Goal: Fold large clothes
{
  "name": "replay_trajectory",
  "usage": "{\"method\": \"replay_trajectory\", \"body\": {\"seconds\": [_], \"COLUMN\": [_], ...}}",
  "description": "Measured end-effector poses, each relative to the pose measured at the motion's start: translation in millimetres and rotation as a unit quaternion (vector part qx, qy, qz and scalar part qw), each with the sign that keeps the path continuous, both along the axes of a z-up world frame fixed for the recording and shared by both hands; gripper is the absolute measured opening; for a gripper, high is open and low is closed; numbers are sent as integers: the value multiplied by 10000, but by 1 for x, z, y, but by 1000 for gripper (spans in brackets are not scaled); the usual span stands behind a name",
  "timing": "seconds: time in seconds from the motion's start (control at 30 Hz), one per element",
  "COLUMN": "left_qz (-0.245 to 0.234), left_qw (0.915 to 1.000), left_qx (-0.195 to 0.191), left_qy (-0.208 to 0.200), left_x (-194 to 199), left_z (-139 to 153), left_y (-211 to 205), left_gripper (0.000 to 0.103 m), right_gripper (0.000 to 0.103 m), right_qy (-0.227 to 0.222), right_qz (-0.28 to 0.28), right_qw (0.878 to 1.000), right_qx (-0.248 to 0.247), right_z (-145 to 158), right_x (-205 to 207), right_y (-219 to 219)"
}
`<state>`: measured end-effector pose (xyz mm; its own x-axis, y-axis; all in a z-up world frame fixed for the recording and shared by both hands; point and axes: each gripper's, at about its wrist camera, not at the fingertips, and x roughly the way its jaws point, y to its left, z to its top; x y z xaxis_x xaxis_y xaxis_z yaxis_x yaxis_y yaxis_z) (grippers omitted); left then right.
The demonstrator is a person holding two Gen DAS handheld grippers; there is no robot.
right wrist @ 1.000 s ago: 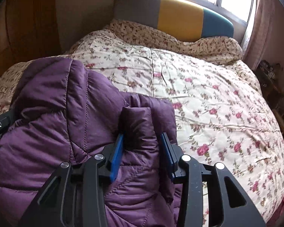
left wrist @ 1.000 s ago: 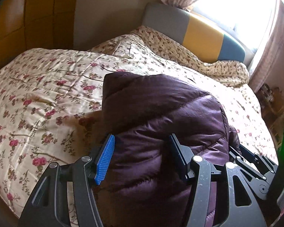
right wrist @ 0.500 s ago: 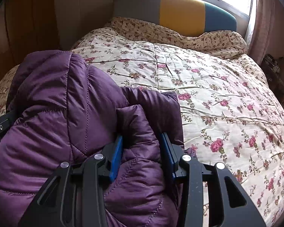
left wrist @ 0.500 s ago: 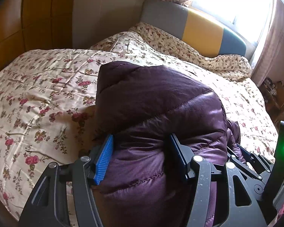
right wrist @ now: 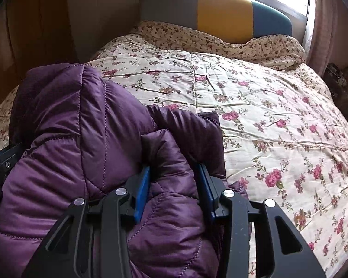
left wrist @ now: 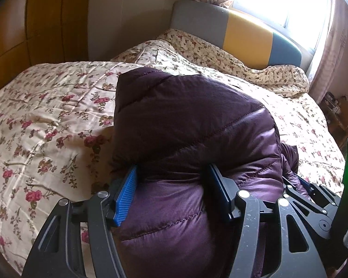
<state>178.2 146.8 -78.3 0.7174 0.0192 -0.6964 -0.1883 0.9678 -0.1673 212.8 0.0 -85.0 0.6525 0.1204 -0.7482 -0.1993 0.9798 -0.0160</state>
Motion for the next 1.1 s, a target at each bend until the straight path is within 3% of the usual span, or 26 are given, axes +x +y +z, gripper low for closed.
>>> {"method": "replay_trajectory", "body": {"seconds": [0.13, 0.27, 0.77, 0.97, 1.1], "left_qz": [83, 270, 420, 319, 91], "left_qw": [9999, 9995, 9981, 9983, 9993], "left_qx": [-72, -120, -10, -74, 68], "left_qy": [-10, -84, -443, -490, -347], "left_x": [-6, -20, -103, -135, -142], "left_z": [6, 15, 41, 41, 30], "left_y": [6, 16, 10, -1, -18], "left_gripper": [75, 82, 82, 82, 82], "right_gripper": [45, 62, 62, 61, 60], "right_qy": [-89, -205, -547, -429, -179], "right_qz": [-81, -208, 206, 342, 301], "right_qw": [9998, 9995, 9981, 9982, 9994], "right_qx": [-149, -95, 184, 255, 44], "right_z": [10, 24, 69, 69, 53], "right_x": [-5, -16, -100, -132, -137], "right_y": [2, -2, -14, -24, -25]}}
